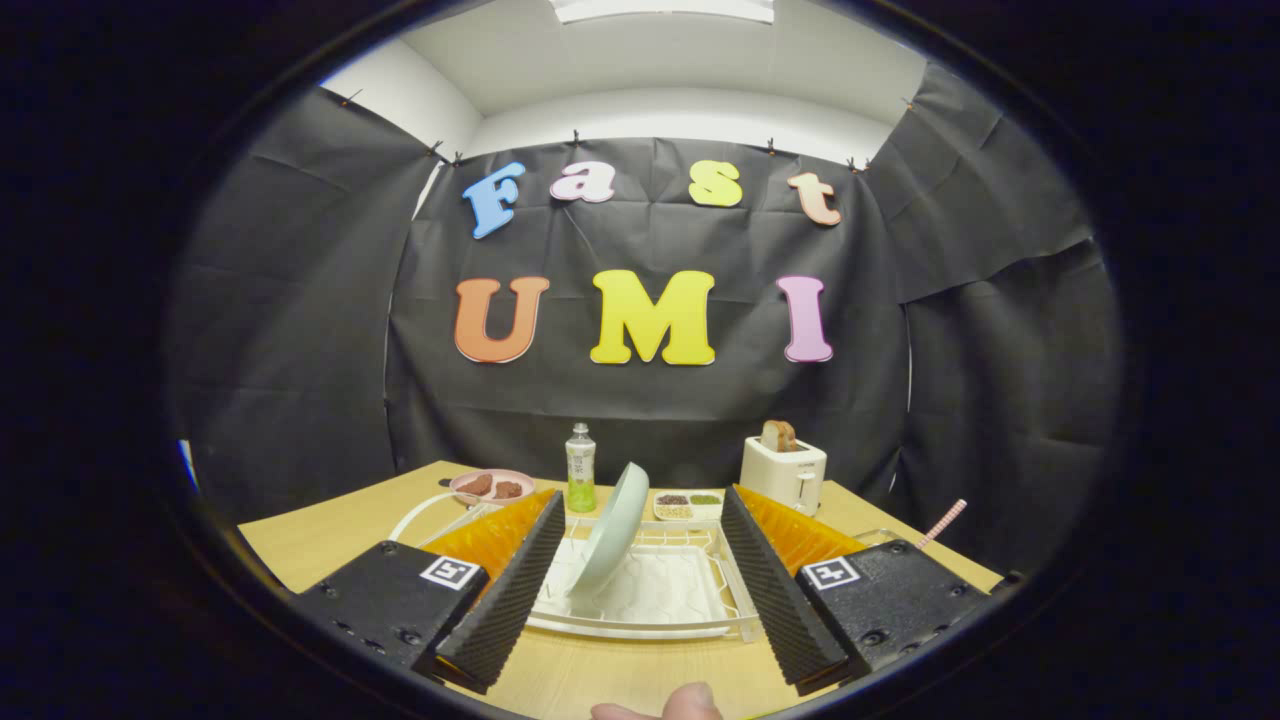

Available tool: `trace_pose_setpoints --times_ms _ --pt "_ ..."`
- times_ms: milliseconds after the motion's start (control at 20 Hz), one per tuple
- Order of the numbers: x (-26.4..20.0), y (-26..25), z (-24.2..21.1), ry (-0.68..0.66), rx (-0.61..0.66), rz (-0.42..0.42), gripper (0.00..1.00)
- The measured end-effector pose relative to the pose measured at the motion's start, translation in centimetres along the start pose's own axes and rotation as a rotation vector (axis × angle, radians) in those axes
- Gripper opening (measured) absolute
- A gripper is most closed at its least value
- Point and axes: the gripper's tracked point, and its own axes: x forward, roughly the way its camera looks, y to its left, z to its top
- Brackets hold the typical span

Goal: Take the plate from the dish rack, then take the spoon from the basket and place it into the plate.

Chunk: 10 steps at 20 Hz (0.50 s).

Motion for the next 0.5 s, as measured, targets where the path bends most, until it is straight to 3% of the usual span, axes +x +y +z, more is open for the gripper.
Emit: trace_pose_setpoints --times_ms 500 --pt "6.3 -1.7 2.9 0.191 -0.015 0.102 1.00"
